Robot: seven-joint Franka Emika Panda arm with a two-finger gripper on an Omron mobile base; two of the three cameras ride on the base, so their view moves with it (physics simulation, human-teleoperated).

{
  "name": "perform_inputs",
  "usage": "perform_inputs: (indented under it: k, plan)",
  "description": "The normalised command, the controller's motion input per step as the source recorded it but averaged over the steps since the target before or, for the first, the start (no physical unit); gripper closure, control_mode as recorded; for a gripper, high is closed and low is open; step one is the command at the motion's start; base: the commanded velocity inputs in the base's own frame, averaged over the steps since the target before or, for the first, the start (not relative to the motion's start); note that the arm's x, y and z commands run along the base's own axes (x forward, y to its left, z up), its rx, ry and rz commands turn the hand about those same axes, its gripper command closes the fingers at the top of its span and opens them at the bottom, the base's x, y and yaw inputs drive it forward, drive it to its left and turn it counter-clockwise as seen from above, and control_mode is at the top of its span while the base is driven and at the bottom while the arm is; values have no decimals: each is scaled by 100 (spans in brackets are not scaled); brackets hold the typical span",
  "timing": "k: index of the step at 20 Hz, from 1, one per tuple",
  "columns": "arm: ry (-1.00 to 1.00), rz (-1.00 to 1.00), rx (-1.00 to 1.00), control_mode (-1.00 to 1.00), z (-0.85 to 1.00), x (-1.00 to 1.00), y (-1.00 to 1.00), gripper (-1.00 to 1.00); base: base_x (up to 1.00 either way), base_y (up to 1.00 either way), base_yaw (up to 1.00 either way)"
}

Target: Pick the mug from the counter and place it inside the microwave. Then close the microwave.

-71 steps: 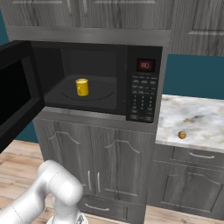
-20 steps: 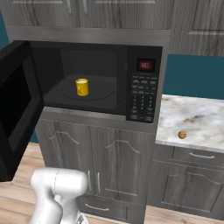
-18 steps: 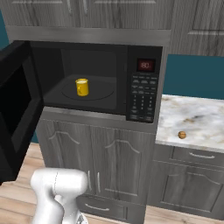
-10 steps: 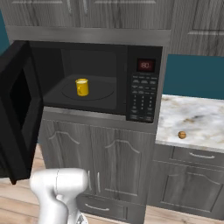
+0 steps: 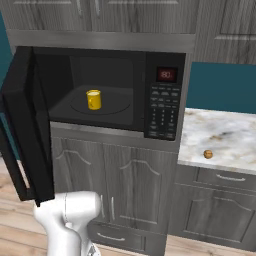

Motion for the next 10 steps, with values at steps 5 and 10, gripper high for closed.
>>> perform_inputs:
  k: [5,10]
  plan:
    - [0,0,0,-100,2,32,-41,-100,0,0,0]
    - [0,0,0,-100,0,37,-38,-100,0,0,0]
